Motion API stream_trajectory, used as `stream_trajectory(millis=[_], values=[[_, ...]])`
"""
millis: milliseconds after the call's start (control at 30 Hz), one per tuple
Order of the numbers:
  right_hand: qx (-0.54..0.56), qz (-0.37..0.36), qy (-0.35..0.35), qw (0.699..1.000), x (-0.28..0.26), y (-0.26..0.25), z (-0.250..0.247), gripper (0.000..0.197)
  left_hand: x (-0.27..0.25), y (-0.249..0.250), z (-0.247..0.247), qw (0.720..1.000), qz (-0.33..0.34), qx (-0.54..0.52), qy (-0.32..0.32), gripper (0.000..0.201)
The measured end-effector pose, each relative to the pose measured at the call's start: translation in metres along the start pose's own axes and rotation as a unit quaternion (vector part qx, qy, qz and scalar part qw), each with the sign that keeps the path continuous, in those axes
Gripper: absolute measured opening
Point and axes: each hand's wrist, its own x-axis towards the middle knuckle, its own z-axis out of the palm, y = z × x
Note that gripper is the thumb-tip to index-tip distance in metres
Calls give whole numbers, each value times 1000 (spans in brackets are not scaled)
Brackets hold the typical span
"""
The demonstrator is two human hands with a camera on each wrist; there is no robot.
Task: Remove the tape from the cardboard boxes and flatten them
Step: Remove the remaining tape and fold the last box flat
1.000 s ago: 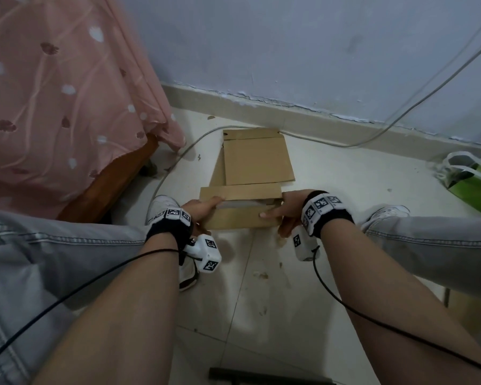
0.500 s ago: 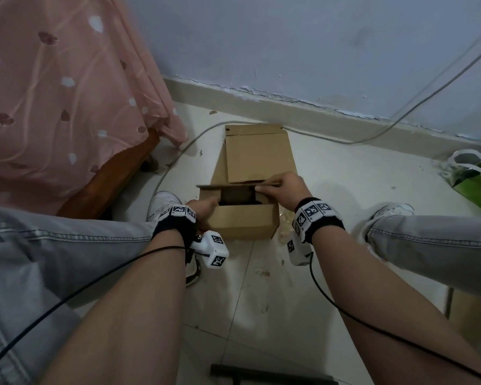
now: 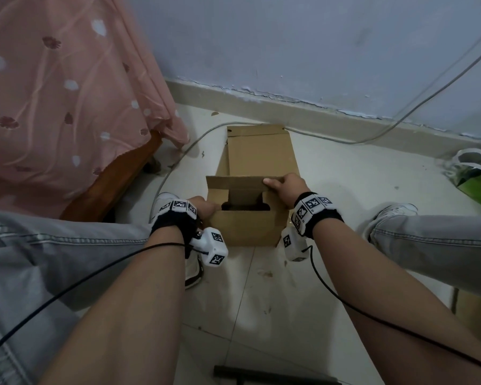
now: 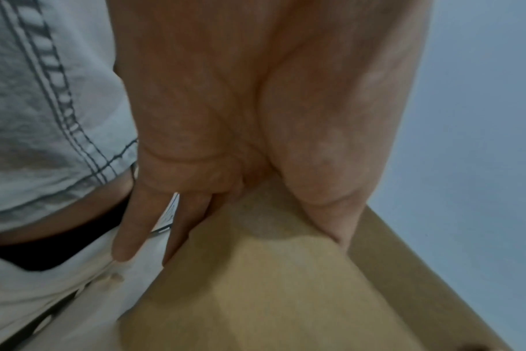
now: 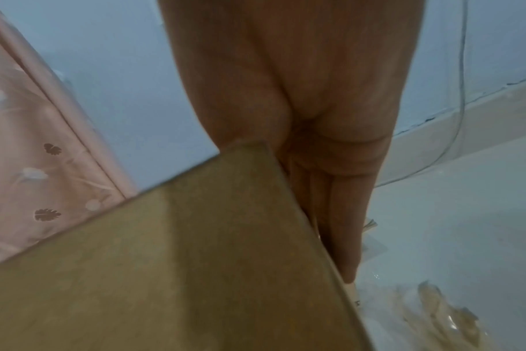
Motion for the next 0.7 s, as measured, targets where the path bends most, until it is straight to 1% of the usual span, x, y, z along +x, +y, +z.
stream_trajectory(millis=[67, 100, 200, 267, 300, 333, 400, 433, 467, 500, 567, 633, 667, 700], values=[[-27, 6, -10, 1000, -2, -4, -1, 53, 0, 2, 1, 1000, 0, 4, 14, 56], [-36, 12, -15, 999, -3, -6, -1, 54, 0, 4, 2, 1000, 5, 4, 21, 57], [-69, 24, -27, 997, -6, -10, -4, 53, 1, 7, 6, 999, 19, 30, 8, 45], [-94, 32, -34, 994, -9, -13, -5, 57, 4, 3, 8, 999, 27, 25, 28, 30], [-109, 34, -42, 993, -10, -14, -3, 61, 9, -1, 11, 999, 28, -6, 33, 34], [-124, 34, -52, 990, -11, -15, -1, 64, 10, -2, 13, 997, 49, 39, 34, 37], [-131, 44, -66, 988, -13, -17, 6, 66, 5, -2, 20, 994, 55, 90, 28, 42], [-132, 47, -74, 987, -14, -19, 10, 64, 0, -2, 21, 990, 66, 121, 16, 42], [-143, 49, -87, 985, -15, -20, 15, 62, -2, 2, 22, 989, 74, 124, 19, 39], [-159, 53, -93, 981, -16, -21, 21, 59, -2, 2, 22, 991, 83, 104, 28, 35], [-170, 61, -64, 982, -16, -20, 34, 49, 2, 4, 21, 993, 77, 90, 30, 31], [-135, 105, -21, 985, -17, -18, 42, 52, 2, 6, 20, 993, 70, 83, 37, 37], [-125, 129, -14, 984, -18, -18, 43, 55, 1, 7, 20, 993, 71, 85, 34, 37], [-121, 138, -15, 983, -18, -18, 44, 54, 1, 8, 21, 992, 71, 98, 27, 33]])
